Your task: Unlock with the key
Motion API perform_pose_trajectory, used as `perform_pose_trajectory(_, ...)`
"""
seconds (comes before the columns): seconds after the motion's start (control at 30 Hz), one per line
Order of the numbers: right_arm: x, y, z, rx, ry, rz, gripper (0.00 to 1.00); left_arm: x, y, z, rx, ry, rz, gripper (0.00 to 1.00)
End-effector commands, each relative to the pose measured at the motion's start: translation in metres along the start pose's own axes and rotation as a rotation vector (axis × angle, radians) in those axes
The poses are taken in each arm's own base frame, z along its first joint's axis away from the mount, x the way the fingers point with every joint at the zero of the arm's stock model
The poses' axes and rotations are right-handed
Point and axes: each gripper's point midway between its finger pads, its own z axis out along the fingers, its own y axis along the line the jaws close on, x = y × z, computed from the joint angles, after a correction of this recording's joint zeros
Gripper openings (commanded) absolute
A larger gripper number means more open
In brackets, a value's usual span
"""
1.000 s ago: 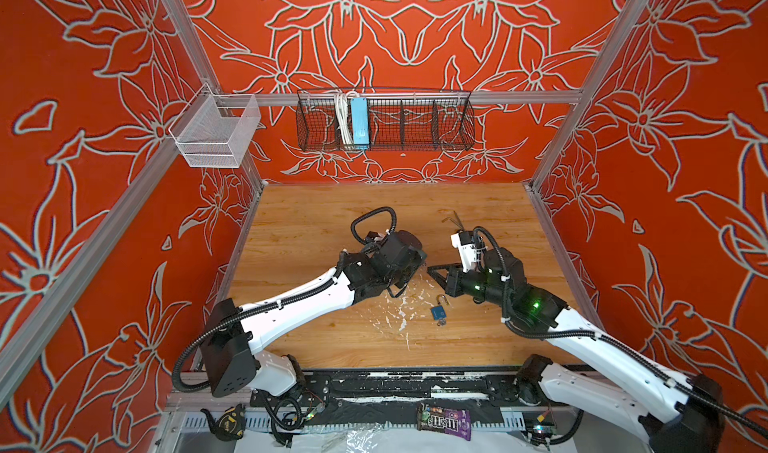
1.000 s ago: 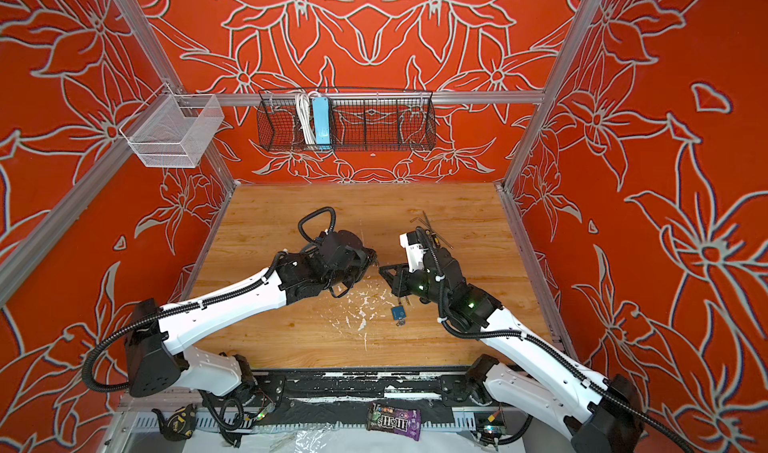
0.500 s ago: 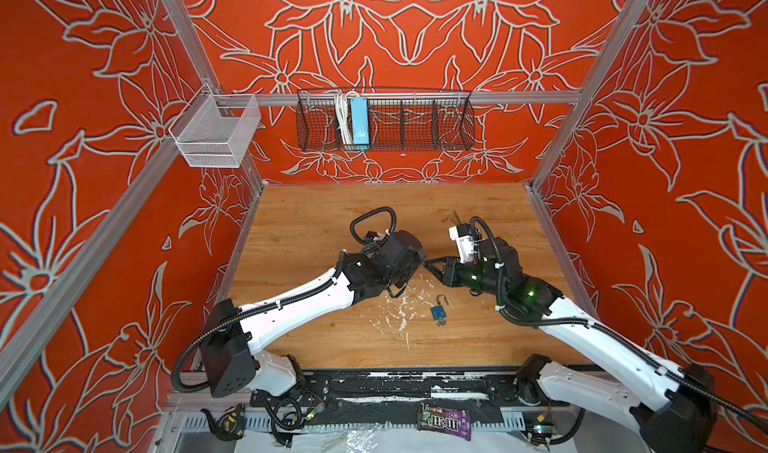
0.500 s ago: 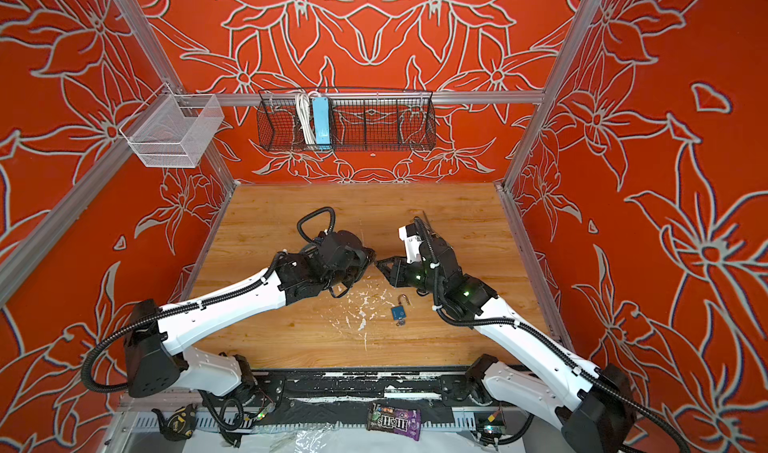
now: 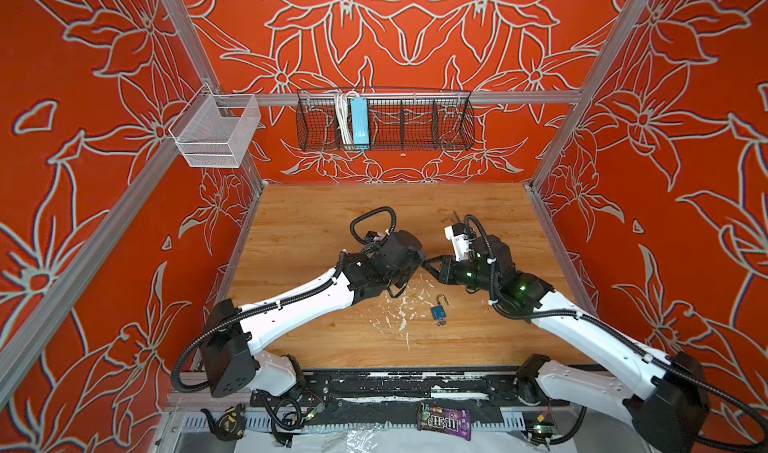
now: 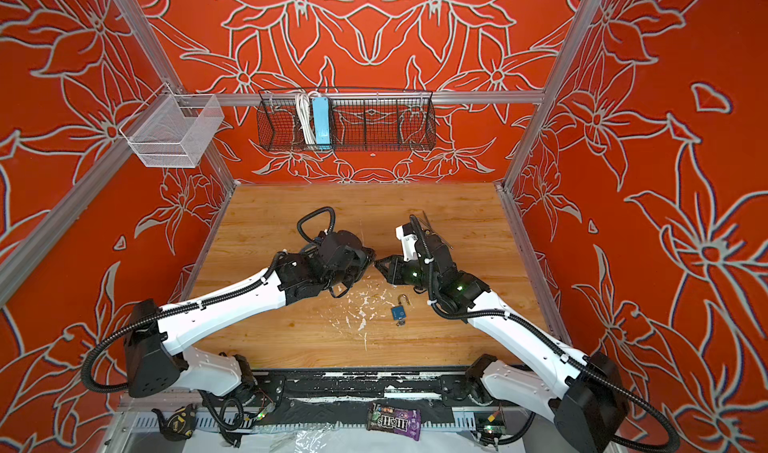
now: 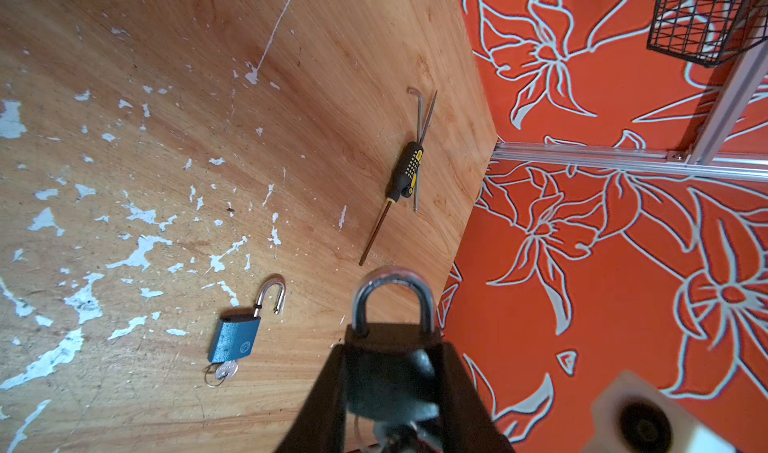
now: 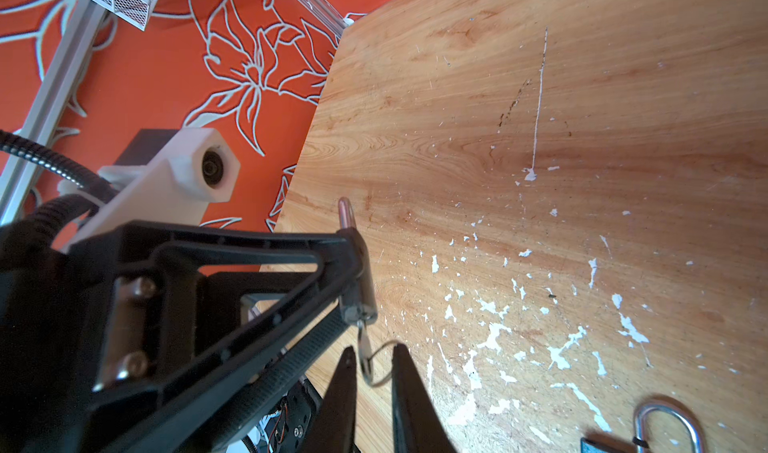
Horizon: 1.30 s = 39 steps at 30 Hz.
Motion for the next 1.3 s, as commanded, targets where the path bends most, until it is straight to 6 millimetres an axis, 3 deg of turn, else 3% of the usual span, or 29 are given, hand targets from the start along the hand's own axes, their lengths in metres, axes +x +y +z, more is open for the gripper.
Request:
perform_pose_trajectory(0.0, -0.016, 0.014, -0.002, -0.039, -0.037, -0.004, 0.16, -0.002, -0.011, -0.005, 0.043, -0.004, -0.001, 0.0)
perform_pose_trajectory(0.33, -0.009, 0.014, 0.001, -0.062, -0.007, 0.039, 0.0, 0.003, -0.023, -0.004, 0.093, 0.024, -0.022, 0.0)
perform_pose_trajectory(0.6, -0.018, 0.024, 0.0, -0.128, -0.047, 0.225, 0.0, 0.006, -0.035, -0.009, 0.172, 0.037, -0.054, 0.0)
perform_pose_trajectory(0.97, -0.033, 0.038, -0.011, -0.209, -0.11, 0.389, 0.0, 0.007, -0.034, -0.013, 0.234, 0.012, -0.101, 0.0)
perform_pose_trajectory(1.27, -0.034, 0.039, -0.016, -0.199, -0.118, 0.356, 0.0, 0.004, -0.035, -0.015, 0.223, -0.014, -0.08, 0.0)
